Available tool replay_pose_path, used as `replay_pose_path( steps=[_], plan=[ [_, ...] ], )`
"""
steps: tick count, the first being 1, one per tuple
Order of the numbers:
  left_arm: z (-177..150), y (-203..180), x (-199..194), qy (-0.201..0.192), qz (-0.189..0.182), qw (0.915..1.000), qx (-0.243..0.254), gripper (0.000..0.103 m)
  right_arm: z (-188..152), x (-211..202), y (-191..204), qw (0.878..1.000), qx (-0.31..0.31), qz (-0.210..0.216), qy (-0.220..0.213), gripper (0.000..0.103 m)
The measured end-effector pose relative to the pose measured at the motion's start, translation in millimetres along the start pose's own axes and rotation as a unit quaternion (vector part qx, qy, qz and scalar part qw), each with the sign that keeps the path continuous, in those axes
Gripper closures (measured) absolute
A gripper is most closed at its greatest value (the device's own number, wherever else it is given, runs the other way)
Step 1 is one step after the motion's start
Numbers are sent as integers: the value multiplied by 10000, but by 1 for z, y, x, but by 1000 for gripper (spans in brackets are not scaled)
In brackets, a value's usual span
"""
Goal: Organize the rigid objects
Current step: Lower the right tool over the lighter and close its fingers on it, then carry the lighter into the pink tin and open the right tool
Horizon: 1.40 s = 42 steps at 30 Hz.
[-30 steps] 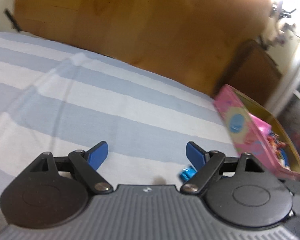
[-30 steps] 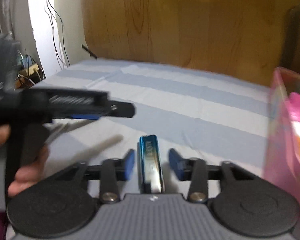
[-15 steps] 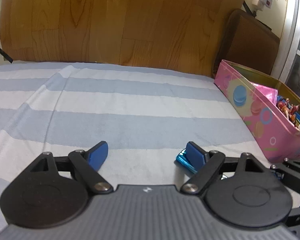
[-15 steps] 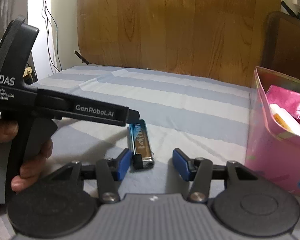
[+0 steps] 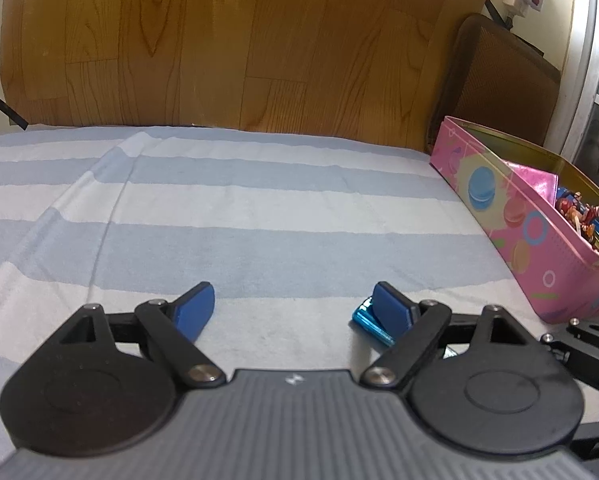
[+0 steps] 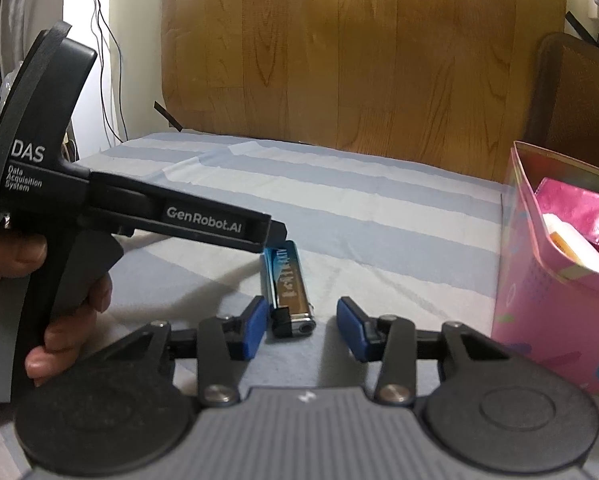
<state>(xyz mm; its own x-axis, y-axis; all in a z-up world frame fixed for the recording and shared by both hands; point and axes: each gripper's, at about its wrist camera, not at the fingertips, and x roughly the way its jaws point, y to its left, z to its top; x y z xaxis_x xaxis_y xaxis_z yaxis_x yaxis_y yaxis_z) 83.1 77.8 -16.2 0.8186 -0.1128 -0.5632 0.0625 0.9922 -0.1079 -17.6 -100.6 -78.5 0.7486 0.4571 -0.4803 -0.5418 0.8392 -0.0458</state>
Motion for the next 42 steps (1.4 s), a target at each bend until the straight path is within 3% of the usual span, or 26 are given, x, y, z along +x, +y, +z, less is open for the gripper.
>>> replay_pose_path(
  steps=[3,5,8,11,15,18,20,23,25,29,32,35,37,42],
  plan=[
    [0,1,0,4,12,10000,0,14,1,0,-1,10000,39,45,3,65],
    [0,1,0,18,10,10000,1,13,0,-1,-2,9998,38,200,-7,77],
    [1,1,-1,87,18,10000,-18,12,0,-3,-1,9998,88,195,-10,77],
    [-2,-1,-13,255,-89,9994,-216,9,-2,-5,-18,9964,679,506,-21,78],
    [-3,7,-26,504,-636,9928,-881,8,-8,-6,-52,9762,1807,1200,-17,78],
    [-1,14,-27,698,-1027,9819,-1432,10,-13,-4,-71,9571,2429,1580,39,78],
    [-1,11,-24,788,-1205,9763,-1616,16,-14,-3,-76,9522,2562,1663,49,78],
    [-1,-3,-21,805,-1115,9786,-1533,24,-14,-3,-74,9536,2511,1660,31,78],
    [-1,-10,-17,868,-1186,9769,-1553,45,-14,-3,-72,9545,2465,1681,19,78],
    [-1,-18,-8,961,-1127,9771,-1525,74,-15,-5,-71,9576,2354,1661,-24,78],
    [0,-16,-7,987,-1280,9726,-1669,78,-15,-6,-71,9581,2356,1625,-49,78],
    [10,-23,-15,895,-1411,9736,-1553,81,-17,-14,-69,9594,2331,1561,-286,78],
    [21,-32,-20,807,-1642,9727,-1427,88,-20,-24,-69,9612,2264,1491,-509,78],
    [48,-77,-24,597,-2035,9736,-848,88,-17,-49,-83,9607,2335,1069,-1054,78]
  ],
)
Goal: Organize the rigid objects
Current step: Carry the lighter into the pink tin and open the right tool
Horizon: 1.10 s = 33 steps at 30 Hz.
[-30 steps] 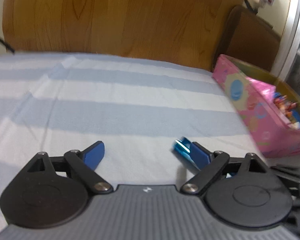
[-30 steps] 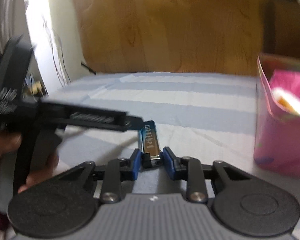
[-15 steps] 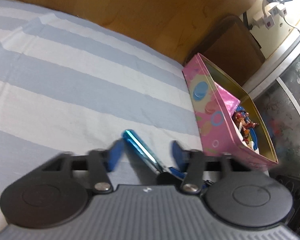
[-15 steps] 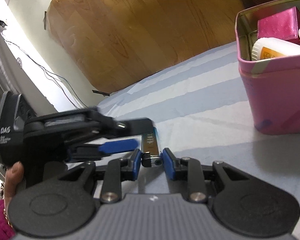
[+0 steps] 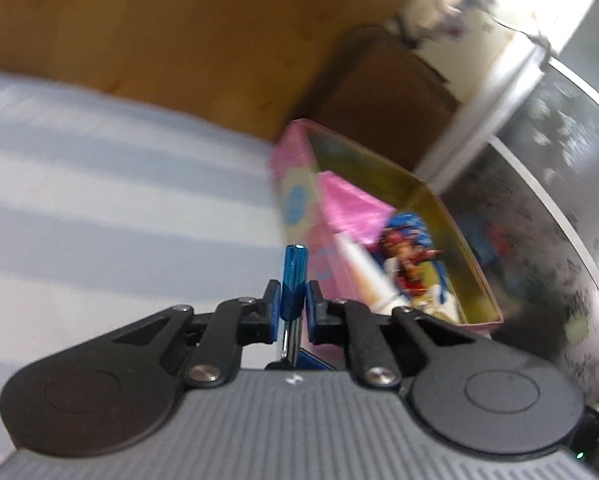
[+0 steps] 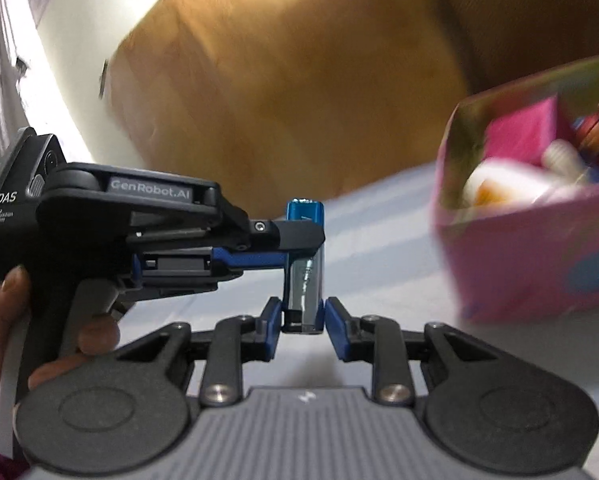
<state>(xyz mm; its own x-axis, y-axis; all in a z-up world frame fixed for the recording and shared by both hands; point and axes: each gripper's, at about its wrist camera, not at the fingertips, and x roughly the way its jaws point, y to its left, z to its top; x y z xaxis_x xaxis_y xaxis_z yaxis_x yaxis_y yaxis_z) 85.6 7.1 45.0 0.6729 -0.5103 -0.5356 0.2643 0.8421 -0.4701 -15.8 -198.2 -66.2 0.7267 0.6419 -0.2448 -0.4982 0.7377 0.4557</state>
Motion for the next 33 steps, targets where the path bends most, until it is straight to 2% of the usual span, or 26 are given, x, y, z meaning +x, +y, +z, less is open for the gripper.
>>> replay_pose_path(
  steps=[7,12,18,23,26,33],
  plan=[
    [23,-64,32,45,-685,9960,579,88,30,-49,-17,9943,-108,-621,-858,78],
    [26,-101,65,196,-849,9916,954,88,46,-66,-44,9884,65,-1007,-1131,78],
    [49,-126,105,357,-1002,9887,1056,88,83,-71,-80,9848,275,-1298,-1118,78],
    [69,-141,138,437,-999,9884,1059,88,117,-66,-121,9837,460,-1445,-968,78],
    [75,-145,155,523,-979,9886,1018,88,126,-59,-142,9829,571,-1517,-879,78],
    [85,-143,185,609,-917,9905,827,88,152,-40,-180,9836,838,-1538,-429,78]
  ],
)
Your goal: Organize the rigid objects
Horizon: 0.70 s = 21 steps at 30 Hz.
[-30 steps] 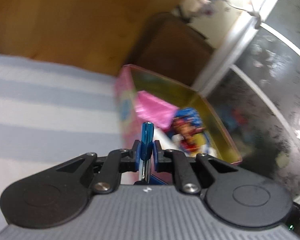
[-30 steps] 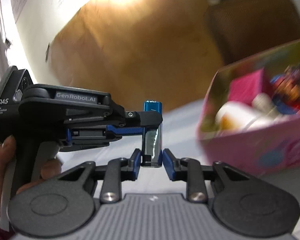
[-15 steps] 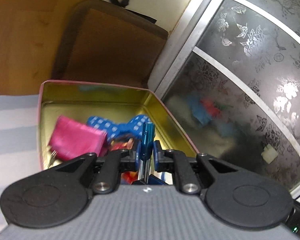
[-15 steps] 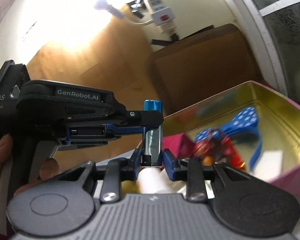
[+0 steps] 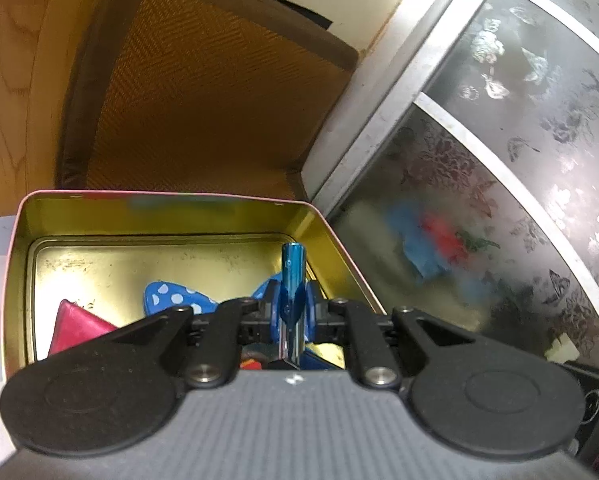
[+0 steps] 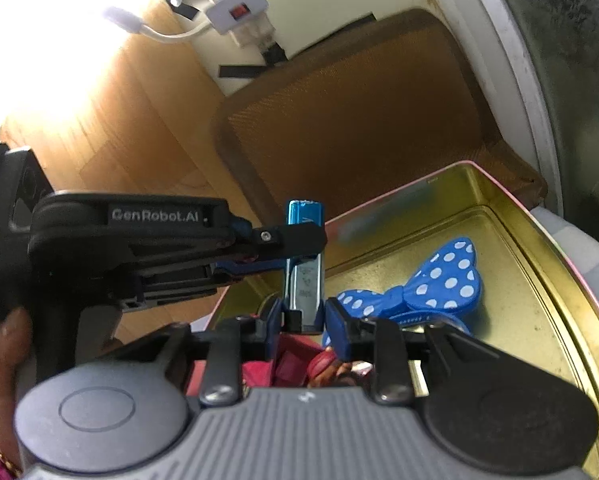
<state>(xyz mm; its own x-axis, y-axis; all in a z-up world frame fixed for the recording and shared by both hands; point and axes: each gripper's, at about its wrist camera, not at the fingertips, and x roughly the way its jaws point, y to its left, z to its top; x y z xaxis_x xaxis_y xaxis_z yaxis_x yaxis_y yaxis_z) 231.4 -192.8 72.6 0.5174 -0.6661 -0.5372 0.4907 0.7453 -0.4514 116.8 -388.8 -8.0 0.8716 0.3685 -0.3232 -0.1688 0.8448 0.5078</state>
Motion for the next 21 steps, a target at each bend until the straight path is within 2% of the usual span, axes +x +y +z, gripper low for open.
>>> replay_pose_path(
  steps=[3,5,6,9,10,12,14,16,21],
  plan=[
    [2,8,8,16,103,9999,-112,88,7,14,-1,9998,-6,-79,198,78],
    [0,12,14,48,261,9995,-154,79,7,24,1,9994,-116,-189,278,76],
    [-1,13,16,83,333,9993,-147,75,5,26,2,9993,-135,-281,217,75],
    [-8,15,15,105,562,9984,-16,75,0,21,3,9993,-156,-342,-7,75],
    [-9,15,13,-117,643,9979,-42,75,-3,17,3,9992,-122,-361,-105,75],
    [-11,11,8,-139,778,9969,59,74,-8,10,2,9988,-96,-415,-226,75],
    [-15,3,0,-191,942,9951,236,73,-12,2,1,9986,-8,-431,-298,75],
    [-21,-6,-9,-268,1098,9925,460,69,-16,-9,-1,9984,111,-409,-373,75],
    [-42,-33,-35,-517,1540,9802,1136,64,-33,-49,7,9945,75,-533,-897,71]
  ],
)
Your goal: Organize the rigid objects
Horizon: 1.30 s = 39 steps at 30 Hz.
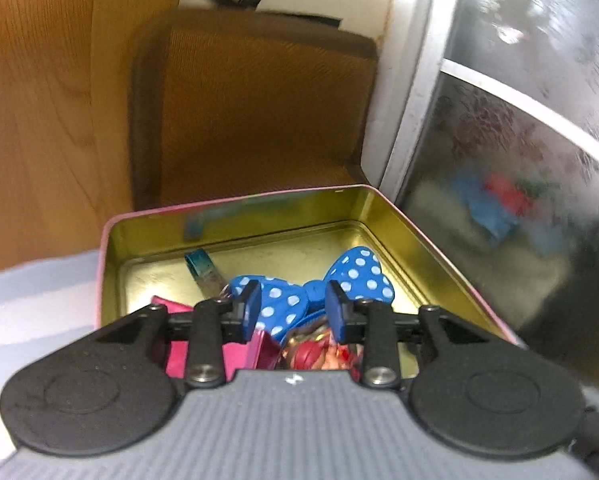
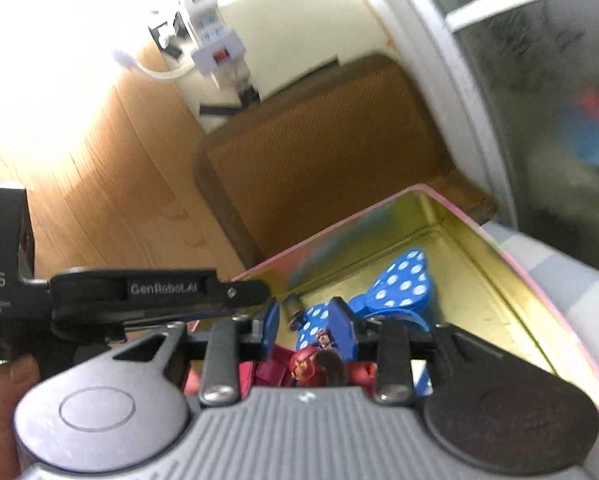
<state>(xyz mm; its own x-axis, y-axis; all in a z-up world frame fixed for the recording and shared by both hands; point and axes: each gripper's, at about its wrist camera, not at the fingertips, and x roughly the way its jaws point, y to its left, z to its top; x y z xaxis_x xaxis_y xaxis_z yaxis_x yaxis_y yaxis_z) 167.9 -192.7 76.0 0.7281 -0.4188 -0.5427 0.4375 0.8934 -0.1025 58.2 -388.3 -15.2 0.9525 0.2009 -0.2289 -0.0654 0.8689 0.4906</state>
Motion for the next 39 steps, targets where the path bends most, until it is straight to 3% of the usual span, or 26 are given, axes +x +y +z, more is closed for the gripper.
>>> replay_pose_path(
  steps=[5,7,10,15,20,39],
  plan=[
    [-21,-9,-41,-361,451,9978,317,44,-20,-54,0,9980,2,-150,-607,66],
    [-30,-11,-56,-464,621,9963,361,25,-30,-73,-3,9973,69,-179,-714,66],
    [-45,-15,-76,-625,860,9933,445,8,-42,-93,-3,9973,119,-157,-713,66],
    [-66,-25,-105,-714,1159,9885,657,0,-52,-112,8,9975,171,-58,-684,64],
    [-85,-29,-125,-712,1477,9832,801,0,-61,-132,19,9971,119,101,-743,63],
    [-125,-36,-151,-808,1636,9811,646,0,-82,-165,49,9959,-198,47,-877,55]
  ],
)
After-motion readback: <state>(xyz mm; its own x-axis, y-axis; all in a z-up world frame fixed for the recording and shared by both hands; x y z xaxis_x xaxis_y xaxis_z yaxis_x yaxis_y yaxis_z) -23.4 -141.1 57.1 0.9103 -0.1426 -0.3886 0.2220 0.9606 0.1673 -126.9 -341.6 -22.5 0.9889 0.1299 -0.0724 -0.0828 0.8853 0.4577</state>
